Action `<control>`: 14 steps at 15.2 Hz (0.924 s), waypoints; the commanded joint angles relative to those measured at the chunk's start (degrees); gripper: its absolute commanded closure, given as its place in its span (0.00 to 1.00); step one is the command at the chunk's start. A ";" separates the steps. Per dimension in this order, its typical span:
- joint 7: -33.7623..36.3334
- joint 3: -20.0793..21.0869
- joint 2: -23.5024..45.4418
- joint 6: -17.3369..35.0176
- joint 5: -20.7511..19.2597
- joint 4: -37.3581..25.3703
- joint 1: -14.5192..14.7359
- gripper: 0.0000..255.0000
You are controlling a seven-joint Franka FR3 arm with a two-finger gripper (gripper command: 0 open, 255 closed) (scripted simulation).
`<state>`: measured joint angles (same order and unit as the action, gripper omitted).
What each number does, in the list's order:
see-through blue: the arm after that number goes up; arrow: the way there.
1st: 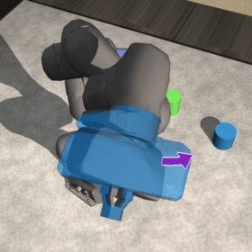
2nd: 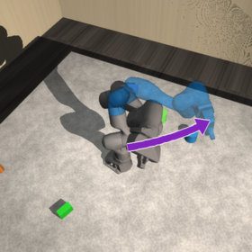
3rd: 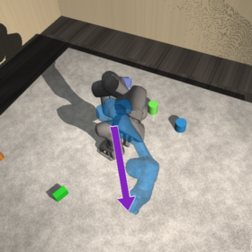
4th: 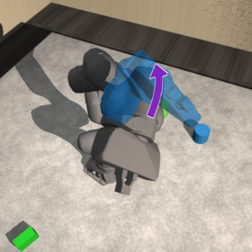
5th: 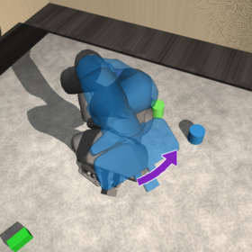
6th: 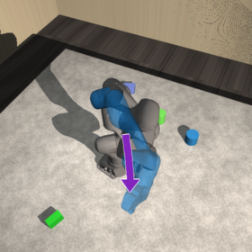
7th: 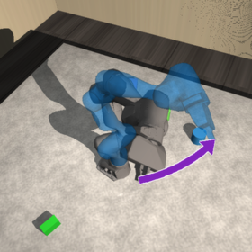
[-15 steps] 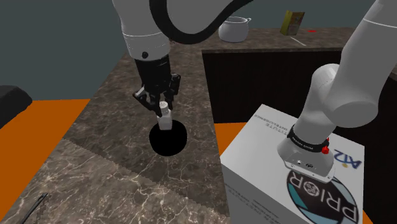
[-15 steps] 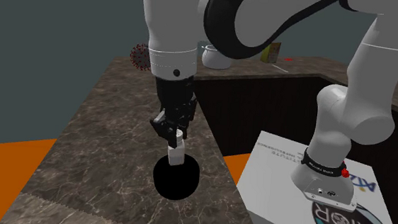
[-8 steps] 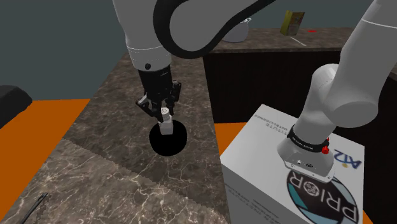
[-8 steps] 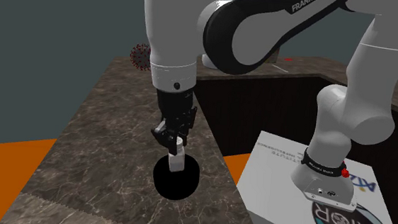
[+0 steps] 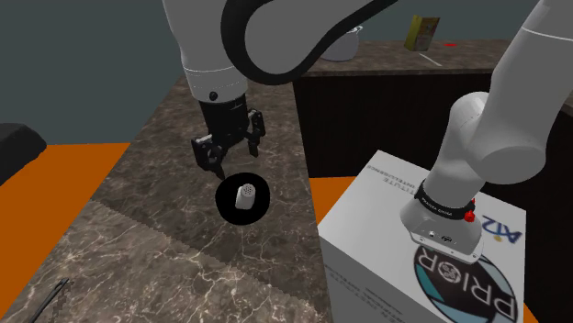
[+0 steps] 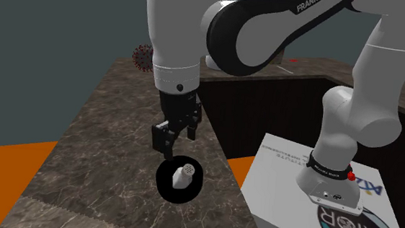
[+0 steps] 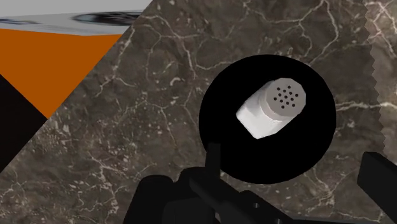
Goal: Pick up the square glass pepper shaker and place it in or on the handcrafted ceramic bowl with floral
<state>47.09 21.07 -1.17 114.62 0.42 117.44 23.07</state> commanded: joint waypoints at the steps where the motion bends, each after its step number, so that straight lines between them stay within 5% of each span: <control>1: 0.00 0.00 0.00 0.00 0.00 0.00 0.00 0.00; 6: -0.39 -0.15 -1.46 -7.17 0.51 -5.81 -0.11 0.00; 14: -0.39 -0.15 -1.46 -7.17 0.51 -5.81 -0.11 0.00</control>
